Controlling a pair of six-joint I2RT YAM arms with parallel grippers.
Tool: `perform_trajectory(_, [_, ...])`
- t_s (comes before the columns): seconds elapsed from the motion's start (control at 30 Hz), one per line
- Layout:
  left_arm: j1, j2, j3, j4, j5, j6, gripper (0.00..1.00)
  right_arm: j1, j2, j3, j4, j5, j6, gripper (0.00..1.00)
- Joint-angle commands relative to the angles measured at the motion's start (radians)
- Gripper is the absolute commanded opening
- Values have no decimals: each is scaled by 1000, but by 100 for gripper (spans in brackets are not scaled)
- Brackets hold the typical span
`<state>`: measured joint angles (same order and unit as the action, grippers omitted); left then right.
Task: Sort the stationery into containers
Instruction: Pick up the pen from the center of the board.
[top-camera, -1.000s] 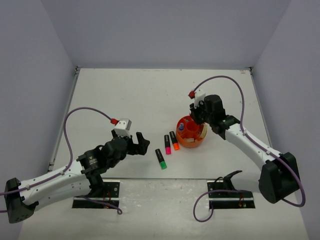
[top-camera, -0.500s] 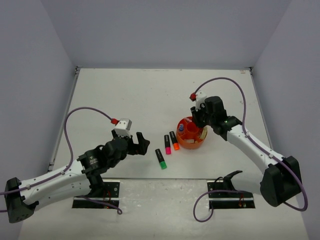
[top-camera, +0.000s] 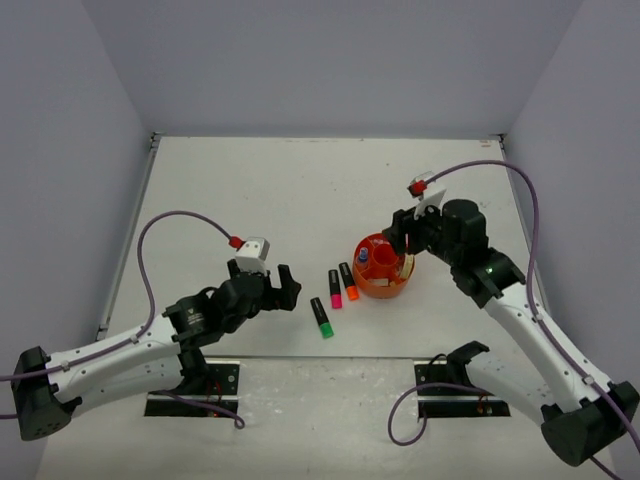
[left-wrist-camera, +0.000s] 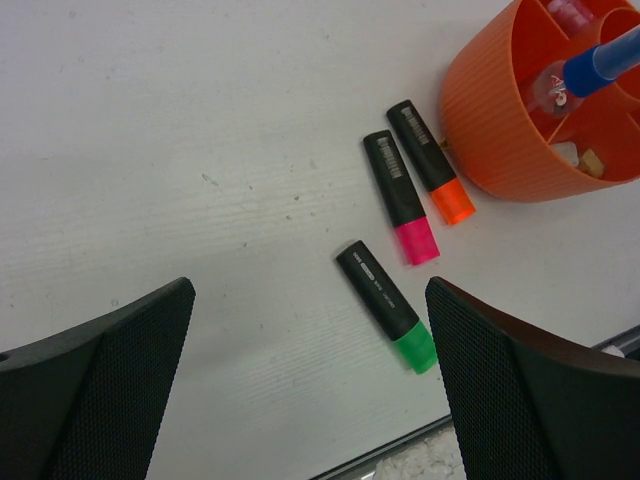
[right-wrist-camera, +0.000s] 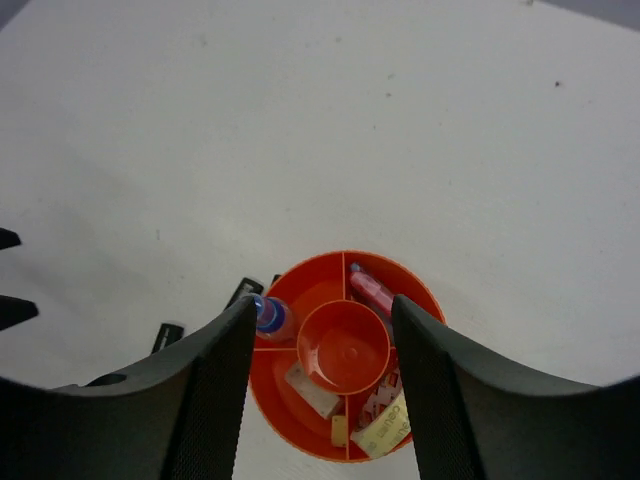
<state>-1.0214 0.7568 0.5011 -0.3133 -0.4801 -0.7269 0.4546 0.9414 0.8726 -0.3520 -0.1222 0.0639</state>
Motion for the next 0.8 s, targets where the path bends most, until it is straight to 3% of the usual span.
perform_trajectory(0.0, [2,78,83,-41,-27,-95,100,32,-102,102,-80,68,112,80])
perform_trajectory(0.03, [1,106,102,-65,-32,-144,100,39,-124,117,-113,119,145,99])
perform_trajectory(0.2, [-20,315,172,-139,-38,-320,100,41,-214,90,-168,368,342,99])
perform_trajectory(0.33, [-133,467,279,-209,-153,-488,100,42,-285,2,-149,346,454,99])
perform_trajectory(0.43, [-183,565,356,-306,-212,-604,100,41,-317,-21,-136,316,444,99])
perform_trajectory(0.57, [-191,711,415,-361,-198,-661,100,42,-297,19,-210,303,429,99])
perform_trajectory(0.77, [-204,795,416,-291,-187,-661,86,41,-319,9,-211,215,410,99])
